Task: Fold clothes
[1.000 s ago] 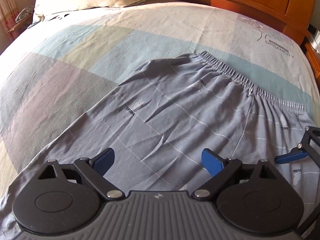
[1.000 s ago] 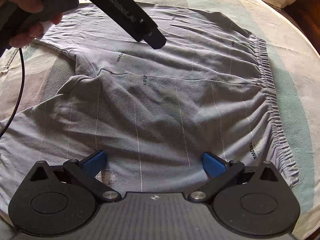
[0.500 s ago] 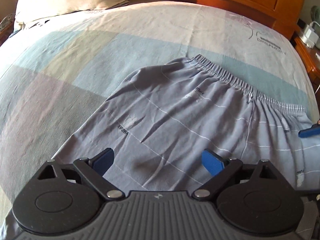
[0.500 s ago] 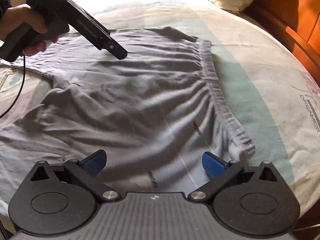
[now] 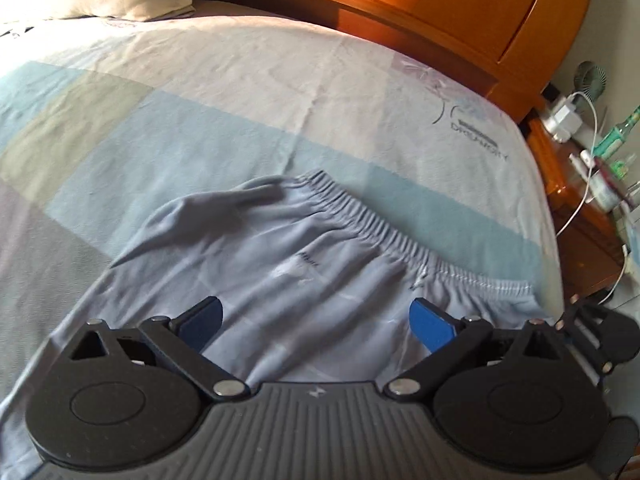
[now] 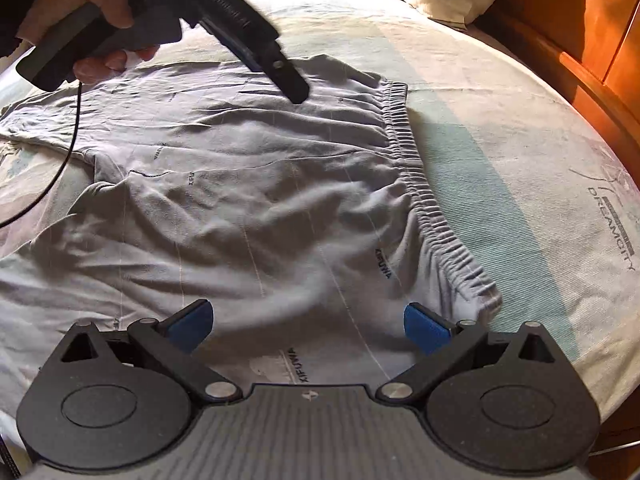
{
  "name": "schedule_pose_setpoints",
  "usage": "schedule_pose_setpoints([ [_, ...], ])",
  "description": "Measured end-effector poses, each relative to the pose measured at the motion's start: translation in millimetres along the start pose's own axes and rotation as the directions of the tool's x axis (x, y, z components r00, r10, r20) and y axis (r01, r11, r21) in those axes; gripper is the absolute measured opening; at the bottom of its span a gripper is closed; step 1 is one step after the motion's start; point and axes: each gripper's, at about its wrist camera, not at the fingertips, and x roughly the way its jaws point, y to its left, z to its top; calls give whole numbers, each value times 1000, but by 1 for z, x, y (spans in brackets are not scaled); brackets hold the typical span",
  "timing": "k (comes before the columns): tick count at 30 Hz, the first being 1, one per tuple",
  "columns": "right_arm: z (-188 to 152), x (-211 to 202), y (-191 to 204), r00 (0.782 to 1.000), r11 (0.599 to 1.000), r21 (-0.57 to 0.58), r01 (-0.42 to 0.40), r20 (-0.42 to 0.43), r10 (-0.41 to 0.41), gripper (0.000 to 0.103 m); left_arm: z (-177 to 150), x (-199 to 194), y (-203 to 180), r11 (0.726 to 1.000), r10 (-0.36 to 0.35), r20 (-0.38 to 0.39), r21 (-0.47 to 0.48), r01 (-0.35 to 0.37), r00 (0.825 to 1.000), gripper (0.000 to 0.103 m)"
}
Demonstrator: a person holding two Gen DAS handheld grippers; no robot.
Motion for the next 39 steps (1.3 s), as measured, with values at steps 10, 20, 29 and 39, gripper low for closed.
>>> schedule_pose_setpoints([
  [10, -5, 4, 11, 1000, 999, 28, 15, 23, -16, 103, 51, 51, 31, 993, 111, 14, 42, -111, 994, 100],
  [20, 1, -13, 29, 998, 1000, -28, 13, 62, -11, 103, 22, -13, 28, 998, 61, -92, 28, -59, 994, 99],
  [29, 13, -2, 66, 991, 997, -69, -40, 123, 48, 103, -86, -58, 32, 977, 210, -77, 35, -208, 975, 99],
  [39, 8, 29, 100, 987, 992, -102, -73, 138, 87, 103, -120, -57, 70, 945, 326, -6, -23, -326, 945, 101],
])
